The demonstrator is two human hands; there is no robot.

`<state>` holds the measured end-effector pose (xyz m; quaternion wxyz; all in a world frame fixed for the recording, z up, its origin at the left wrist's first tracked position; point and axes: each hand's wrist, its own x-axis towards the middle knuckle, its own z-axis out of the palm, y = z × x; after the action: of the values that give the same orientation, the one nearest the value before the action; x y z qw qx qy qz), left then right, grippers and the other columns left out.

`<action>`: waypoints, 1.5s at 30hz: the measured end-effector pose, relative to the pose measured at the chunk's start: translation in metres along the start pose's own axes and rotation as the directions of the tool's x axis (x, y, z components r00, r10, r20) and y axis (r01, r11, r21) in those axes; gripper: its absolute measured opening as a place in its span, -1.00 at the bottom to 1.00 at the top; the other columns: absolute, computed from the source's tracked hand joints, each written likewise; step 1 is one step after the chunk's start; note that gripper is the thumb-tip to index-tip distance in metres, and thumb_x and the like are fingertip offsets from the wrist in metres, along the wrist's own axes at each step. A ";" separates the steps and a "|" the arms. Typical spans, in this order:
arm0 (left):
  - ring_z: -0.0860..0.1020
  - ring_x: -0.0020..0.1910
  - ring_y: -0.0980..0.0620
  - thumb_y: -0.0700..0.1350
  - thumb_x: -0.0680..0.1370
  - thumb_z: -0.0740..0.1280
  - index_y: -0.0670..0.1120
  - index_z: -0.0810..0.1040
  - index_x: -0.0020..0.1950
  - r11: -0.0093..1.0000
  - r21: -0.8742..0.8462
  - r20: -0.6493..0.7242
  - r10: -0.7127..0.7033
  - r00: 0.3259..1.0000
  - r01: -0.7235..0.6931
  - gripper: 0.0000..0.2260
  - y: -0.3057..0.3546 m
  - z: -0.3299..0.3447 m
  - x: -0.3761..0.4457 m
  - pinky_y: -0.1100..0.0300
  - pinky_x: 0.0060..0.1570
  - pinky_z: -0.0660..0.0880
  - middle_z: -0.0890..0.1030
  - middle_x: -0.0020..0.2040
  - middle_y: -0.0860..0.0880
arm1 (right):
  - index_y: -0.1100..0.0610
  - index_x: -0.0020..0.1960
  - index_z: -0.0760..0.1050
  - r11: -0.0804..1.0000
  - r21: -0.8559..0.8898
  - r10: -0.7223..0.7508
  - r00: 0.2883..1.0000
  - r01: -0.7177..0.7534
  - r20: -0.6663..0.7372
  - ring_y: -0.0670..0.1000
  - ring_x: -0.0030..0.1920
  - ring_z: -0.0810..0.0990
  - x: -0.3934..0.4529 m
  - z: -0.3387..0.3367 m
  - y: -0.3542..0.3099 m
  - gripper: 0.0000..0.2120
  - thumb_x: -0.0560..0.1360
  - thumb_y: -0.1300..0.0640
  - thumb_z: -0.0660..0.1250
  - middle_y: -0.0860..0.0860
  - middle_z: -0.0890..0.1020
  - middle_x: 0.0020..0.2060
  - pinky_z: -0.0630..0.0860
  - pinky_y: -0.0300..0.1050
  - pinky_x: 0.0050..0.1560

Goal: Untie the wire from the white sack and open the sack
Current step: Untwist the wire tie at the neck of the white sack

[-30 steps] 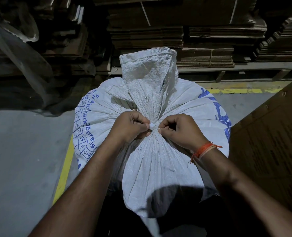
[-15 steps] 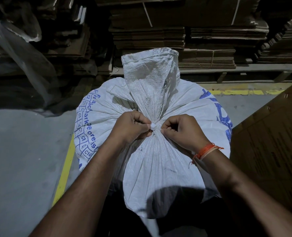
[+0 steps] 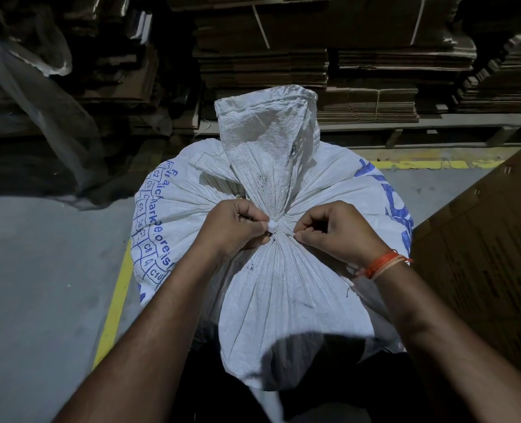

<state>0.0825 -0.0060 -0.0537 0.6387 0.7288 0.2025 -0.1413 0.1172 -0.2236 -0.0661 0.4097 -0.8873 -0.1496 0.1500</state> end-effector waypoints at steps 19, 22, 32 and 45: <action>0.72 -0.30 -0.06 -0.36 0.53 0.47 -0.36 0.63 0.00 0.999 0.035 0.002 0.020 1.000 -0.020 -0.91 -0.006 -0.001 0.006 -0.04 -0.09 0.69 0.70 -0.14 -0.39 | 0.06 -0.17 0.72 1.000 -0.002 -0.030 0.997 0.030 -0.076 -0.13 -0.19 0.68 0.005 0.022 -0.001 -0.94 0.46 0.19 0.51 -0.07 0.74 -0.27 0.51 -0.36 -0.14; 0.72 -0.25 -0.12 -0.36 0.53 0.47 -0.36 0.64 0.01 0.999 0.036 -0.005 0.016 1.000 -0.015 -0.90 -0.006 -0.001 0.006 -0.18 0.01 0.67 0.70 -0.09 -0.42 | 0.08 -0.17 0.72 1.000 0.007 -0.029 0.996 0.030 -0.088 -0.11 -0.17 0.69 0.005 0.025 -0.001 -0.95 0.46 0.20 0.51 -0.06 0.74 -0.26 0.54 -0.33 -0.13; 0.73 -0.23 -0.13 -0.37 0.52 0.47 -0.36 0.64 0.01 0.999 0.034 -0.007 0.019 1.000 -0.018 -0.90 -0.006 -0.001 0.006 -0.07 -0.06 0.70 0.68 -0.05 -0.46 | 0.07 -0.16 0.73 1.000 0.027 0.002 0.993 0.001 -0.114 -0.07 -0.18 0.70 0.005 0.029 -0.003 -0.98 0.45 0.16 0.53 -0.05 0.75 -0.27 0.60 -0.18 -0.09; 0.71 -0.25 -0.13 -0.38 0.53 0.46 -0.40 0.61 0.01 1.000 0.008 0.009 0.021 1.000 -0.021 -0.89 -0.009 -0.001 0.008 -0.12 -0.03 0.67 0.66 -0.05 -0.49 | 0.07 -0.24 0.69 1.000 0.015 0.007 0.998 -0.006 -0.060 -0.17 -0.33 0.59 0.004 0.021 -0.002 -0.90 0.43 0.21 0.51 -0.02 0.72 -0.34 0.54 -0.30 -0.21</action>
<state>0.0857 -0.0032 -0.0649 0.6379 0.7329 0.1914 -0.1389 0.1128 -0.2064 -0.0777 0.4202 -0.8888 -0.1331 0.1256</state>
